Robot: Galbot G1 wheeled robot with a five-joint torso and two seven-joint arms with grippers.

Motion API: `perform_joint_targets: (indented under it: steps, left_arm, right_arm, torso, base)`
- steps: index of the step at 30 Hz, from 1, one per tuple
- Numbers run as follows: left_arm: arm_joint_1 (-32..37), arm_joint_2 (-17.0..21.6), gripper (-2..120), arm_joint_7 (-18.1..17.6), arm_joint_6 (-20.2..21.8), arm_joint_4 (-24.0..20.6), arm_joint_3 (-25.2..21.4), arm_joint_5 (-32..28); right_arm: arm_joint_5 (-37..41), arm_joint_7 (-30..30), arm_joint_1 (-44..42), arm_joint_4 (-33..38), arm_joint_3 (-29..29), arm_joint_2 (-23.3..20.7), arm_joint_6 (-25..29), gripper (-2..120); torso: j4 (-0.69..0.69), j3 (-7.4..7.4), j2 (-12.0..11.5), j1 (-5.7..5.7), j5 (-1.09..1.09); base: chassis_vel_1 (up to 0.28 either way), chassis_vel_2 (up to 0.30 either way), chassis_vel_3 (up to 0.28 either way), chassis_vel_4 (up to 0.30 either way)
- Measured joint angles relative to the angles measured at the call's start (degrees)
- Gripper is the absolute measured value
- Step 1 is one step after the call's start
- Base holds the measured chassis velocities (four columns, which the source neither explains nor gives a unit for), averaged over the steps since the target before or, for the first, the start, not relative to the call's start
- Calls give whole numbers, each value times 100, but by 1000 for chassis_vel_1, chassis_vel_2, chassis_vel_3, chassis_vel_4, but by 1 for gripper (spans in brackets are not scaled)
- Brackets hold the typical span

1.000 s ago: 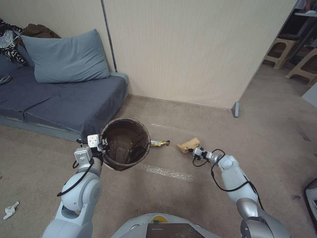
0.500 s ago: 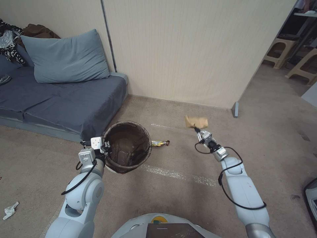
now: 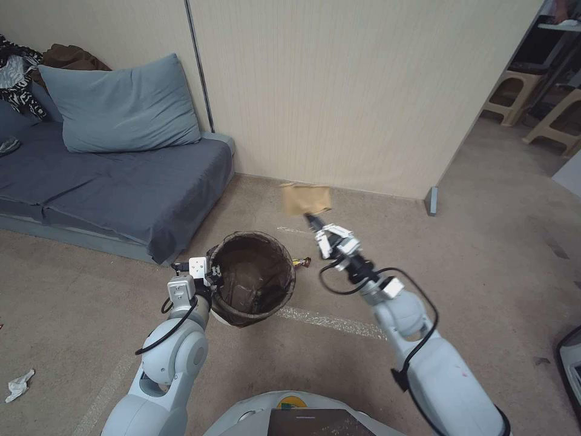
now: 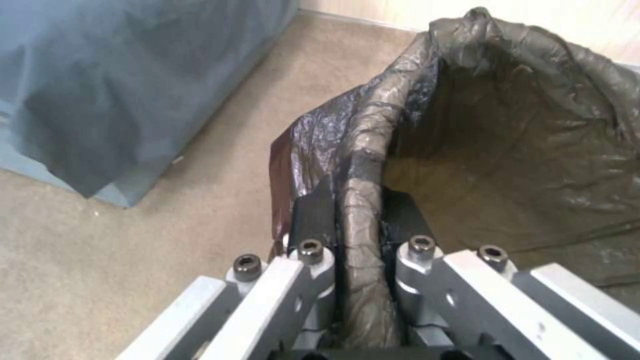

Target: Pick up the trash bin, then pick up the garbage from the floor and place it into the trash bin.

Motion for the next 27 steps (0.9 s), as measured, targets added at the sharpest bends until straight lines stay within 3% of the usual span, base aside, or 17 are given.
perform_joint_targets:
  steps: [1,6,8,9,11,12,14,18,27]
  left_arm:
    - [0,0,6,0,-1,9,37,-1]
    - [-3,4,6,3,-2,26,165,-2]
    - [-3,-9,6,3,-3,27,258,10]
    - [-3,-9,6,3,-3,27,258,10]
    - [-7,-69,6,4,-5,29,341,45]
    - [-7,-69,6,4,-5,29,341,45]
    - [-9,-92,6,6,-5,38,360,59]
    - [-33,-115,6,7,-6,38,353,66]
    - [-83,-193,6,16,-8,23,324,114]
  right_arm:
    - [38,55,-84,286,-160,-34,-24,0]
    - [-22,302,-228,828,-757,-153,-147,0]
    - [-188,548,-193,1056,-1460,-278,-333,0]
    - [-188,548,-193,1056,-1460,-278,-333,0]
    - [-440,725,66,1055,-2305,-350,-571,0]
    - [-440,725,66,1055,-2305,-350,-571,0]
    - [-641,788,302,850,-2838,-300,-680,0]
    - [-913,783,435,381,-3210,-73,-668,0]
    - [-1202,661,184,-221,-3151,-19,-405,0]
  torso:
    - [6,0,0,0,-2]
    - [3,0,0,0,0]
    - [4,0,0,0,2]
    - [4,0,0,0,2]
    - [4,0,0,0,2]
    - [4,0,0,0,2]
    - [5,0,0,0,0]
    - [4,1,0,0,0]
    - [3,0,0,0,1]
  base:
    - [0,0,0,0]
    - [0,0,0,0]
    - [0,0,0,0]
    - [0,0,0,0]
    - [0,0,0,0]
    - [0,0,0,0]
    - [0,0,0,0]
    - [0,0,0,0]
    - [0,0,0,0]
